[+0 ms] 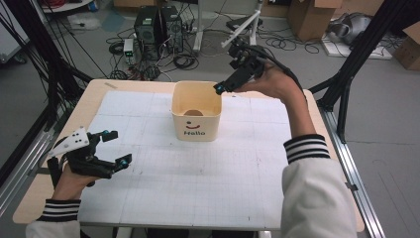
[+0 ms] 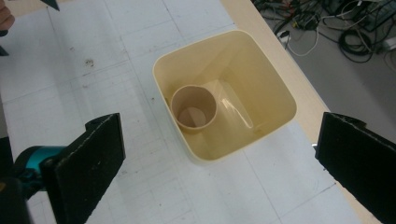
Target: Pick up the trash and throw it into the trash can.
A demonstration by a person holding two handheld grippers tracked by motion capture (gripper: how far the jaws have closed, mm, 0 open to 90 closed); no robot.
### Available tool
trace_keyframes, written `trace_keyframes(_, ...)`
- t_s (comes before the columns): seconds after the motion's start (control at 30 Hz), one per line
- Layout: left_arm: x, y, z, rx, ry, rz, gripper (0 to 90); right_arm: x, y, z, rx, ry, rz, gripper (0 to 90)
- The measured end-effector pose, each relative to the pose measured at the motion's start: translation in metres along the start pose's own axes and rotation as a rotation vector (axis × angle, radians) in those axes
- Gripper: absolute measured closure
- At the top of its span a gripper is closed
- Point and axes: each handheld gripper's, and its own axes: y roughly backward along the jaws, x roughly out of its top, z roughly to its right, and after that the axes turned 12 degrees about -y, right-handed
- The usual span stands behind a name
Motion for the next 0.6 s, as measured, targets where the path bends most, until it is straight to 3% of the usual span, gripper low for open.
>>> trace_keyframes(0.2,0.0,0.0,0.0,0.002,-0.004,-0.005,1.7,-0.036,0.016,-0.003,0.0,-0.004,0.053,0.2)
trace_keyframes(0.3,0.0,0.0,0.0,0.004,-0.004,-0.002,1.8,-0.058,0.024,-0.002,0.009,-0.022,0.108,0.2)
trace_keyframes(0.6,0.0,-0.001,0.002,0.001,-0.008,-0.009,1.7,-0.118,0.029,0.001,0.002,-0.053,0.215,0.2)
